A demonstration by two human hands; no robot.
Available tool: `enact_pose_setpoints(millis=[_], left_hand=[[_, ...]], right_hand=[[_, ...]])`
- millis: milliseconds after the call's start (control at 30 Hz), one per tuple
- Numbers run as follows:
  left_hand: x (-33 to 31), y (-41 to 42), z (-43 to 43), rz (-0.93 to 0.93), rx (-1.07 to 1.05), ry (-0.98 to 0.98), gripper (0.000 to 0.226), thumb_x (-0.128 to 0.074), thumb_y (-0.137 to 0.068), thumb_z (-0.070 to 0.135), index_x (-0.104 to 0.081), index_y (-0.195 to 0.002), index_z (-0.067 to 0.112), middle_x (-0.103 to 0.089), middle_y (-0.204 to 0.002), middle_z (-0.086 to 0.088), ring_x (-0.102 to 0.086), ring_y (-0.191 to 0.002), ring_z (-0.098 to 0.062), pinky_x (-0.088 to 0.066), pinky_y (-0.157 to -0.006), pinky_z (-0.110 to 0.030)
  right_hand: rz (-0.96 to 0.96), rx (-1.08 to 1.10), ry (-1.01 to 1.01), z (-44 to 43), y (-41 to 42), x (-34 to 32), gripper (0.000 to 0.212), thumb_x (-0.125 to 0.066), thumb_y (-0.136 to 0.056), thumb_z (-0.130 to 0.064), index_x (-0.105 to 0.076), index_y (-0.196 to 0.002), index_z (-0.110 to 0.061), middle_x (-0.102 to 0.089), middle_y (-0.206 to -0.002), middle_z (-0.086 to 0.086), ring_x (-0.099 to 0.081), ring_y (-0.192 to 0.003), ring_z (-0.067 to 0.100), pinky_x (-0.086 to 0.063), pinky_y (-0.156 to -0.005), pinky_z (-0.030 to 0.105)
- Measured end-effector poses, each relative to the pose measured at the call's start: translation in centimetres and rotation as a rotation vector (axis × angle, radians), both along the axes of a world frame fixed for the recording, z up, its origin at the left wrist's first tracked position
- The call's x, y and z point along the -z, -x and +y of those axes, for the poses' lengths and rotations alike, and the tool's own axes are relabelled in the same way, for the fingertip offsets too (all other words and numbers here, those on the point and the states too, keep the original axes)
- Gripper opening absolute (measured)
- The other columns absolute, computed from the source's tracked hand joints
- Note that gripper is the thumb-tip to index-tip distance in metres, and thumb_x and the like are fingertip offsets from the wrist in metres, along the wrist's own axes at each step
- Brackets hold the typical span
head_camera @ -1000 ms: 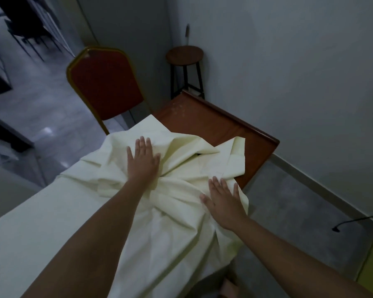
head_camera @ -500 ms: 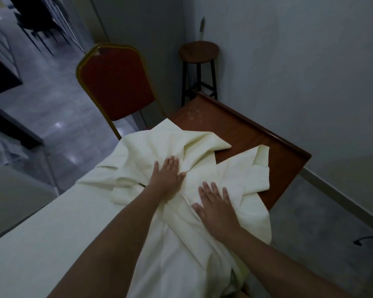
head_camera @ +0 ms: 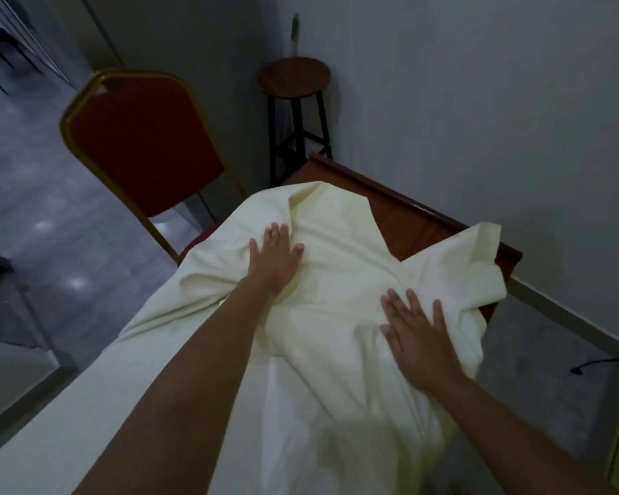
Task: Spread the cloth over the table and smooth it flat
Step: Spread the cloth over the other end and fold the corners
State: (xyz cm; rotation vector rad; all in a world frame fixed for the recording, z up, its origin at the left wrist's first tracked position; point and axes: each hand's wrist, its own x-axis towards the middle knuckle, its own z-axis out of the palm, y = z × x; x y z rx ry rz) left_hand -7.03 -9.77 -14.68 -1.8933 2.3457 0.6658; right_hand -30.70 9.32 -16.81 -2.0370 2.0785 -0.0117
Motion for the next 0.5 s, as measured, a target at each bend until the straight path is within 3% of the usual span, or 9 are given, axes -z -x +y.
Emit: enact_pose_setpoints(millis=[167, 300, 400, 500], left_hand=[[-2.1, -0.8, 4.4, -0.071, 0.146, 0.151, 0.063, -0.013, -0.101, 0.045, 0.007, -0.152, 0.014, 0.012, -0.161, -0.006, 0.012, -0.148, -0.02, 0.008, -0.118, -0.046], [-2.0, 1.1, 6.8, -0.112, 0.304, 0.044, 0.065, -0.014, -0.1, 0.05, -0.001, -0.153, 0.016, 0.002, -0.162, -0.005, 0.007, -0.149, -0.016, 0.011, -0.117, -0.049], [-0.8, 3.1, 7.0, -0.12, 0.305, -0.032, 0.069, -0.014, -0.098, 0.053, -0.002, -0.153, 0.013, 0.002, -0.162, -0.006, 0.007, -0.149, -0.016, 0.011, -0.117, -0.05], [0.0, 5.3, 7.2, -0.108, 0.285, 0.013, 0.069, -0.013, -0.099, 0.052, 0.003, -0.152, 0.012, 0.006, -0.161, -0.008, 0.01, -0.148, -0.018, 0.009, -0.118, -0.047]], right_hand=[[0.05, -0.007, -0.042, -1.1, 3.8, -0.5, 0.054, -0.014, -0.1, -0.043, -0.004, -0.152, -0.03, 0.002, -0.159, -0.015, 0.009, -0.147, 0.01, 0.01, -0.115, 0.051], [0.025, 0.099, -0.063, -1.3, 5.3, -0.9, 0.054, -0.019, -0.101, -0.034, -0.007, -0.152, -0.026, -0.003, -0.161, -0.011, 0.004, -0.147, 0.014, 0.006, -0.115, 0.054], [0.082, 0.115, -0.075, -1.2, 6.6, -1.1, 0.054, -0.016, -0.1, -0.035, -0.006, -0.152, -0.025, -0.003, -0.161, -0.01, 0.001, -0.148, 0.017, 0.004, -0.114, 0.058], [0.201, 0.123, -0.09, -1.6, 8.3, -1.2, 0.055, -0.013, -0.1, -0.037, -0.004, -0.152, -0.023, -0.003, -0.161, -0.008, 0.001, -0.148, 0.021, 0.005, -0.112, 0.061]])
